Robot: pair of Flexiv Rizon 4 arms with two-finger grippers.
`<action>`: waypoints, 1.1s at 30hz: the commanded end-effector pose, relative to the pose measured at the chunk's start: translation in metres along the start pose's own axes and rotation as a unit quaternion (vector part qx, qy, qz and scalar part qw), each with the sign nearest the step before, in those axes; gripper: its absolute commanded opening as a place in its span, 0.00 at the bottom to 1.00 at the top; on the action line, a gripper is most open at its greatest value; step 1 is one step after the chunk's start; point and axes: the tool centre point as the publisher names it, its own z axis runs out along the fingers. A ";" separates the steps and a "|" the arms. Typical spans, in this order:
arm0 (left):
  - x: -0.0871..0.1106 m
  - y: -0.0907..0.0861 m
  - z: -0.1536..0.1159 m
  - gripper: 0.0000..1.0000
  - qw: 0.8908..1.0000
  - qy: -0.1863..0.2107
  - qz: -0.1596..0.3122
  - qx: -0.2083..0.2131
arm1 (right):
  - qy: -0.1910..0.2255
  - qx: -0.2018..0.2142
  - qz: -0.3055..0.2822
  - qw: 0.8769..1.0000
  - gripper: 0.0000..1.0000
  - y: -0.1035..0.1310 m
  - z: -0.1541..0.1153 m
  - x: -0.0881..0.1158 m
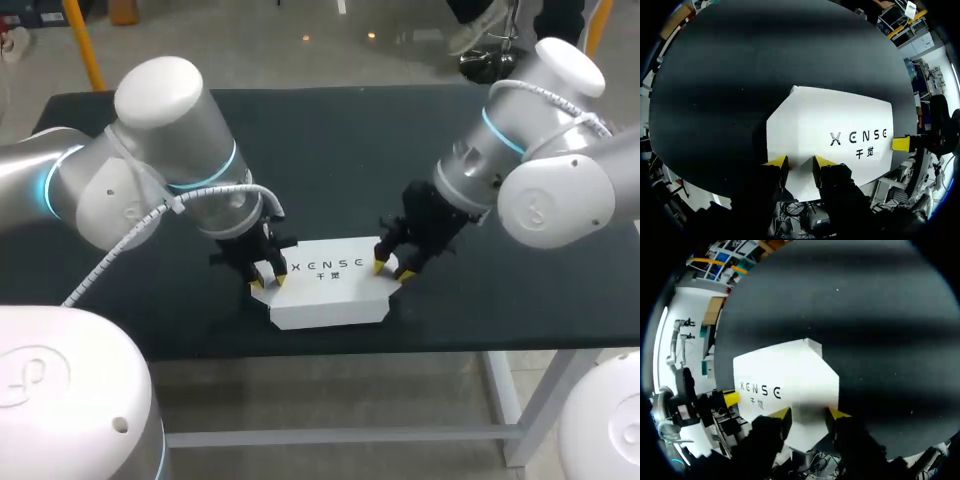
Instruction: Assemble the packaging by folding the flat box into shape, placing the metal phone stand inside, and closing the box properly
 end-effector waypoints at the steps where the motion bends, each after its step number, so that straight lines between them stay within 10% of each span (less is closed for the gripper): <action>1: -0.005 0.006 0.014 0.38 1.000 0.010 0.006 0.015 | 0.002 -0.010 -0.003 1.000 0.49 -0.004 0.004 0.000; 33: -0.013 -0.002 0.028 0.47 0.991 0.117 0.052 -0.025 | 0.039 -0.013 -0.020 0.999 0.48 0.004 0.015 0.003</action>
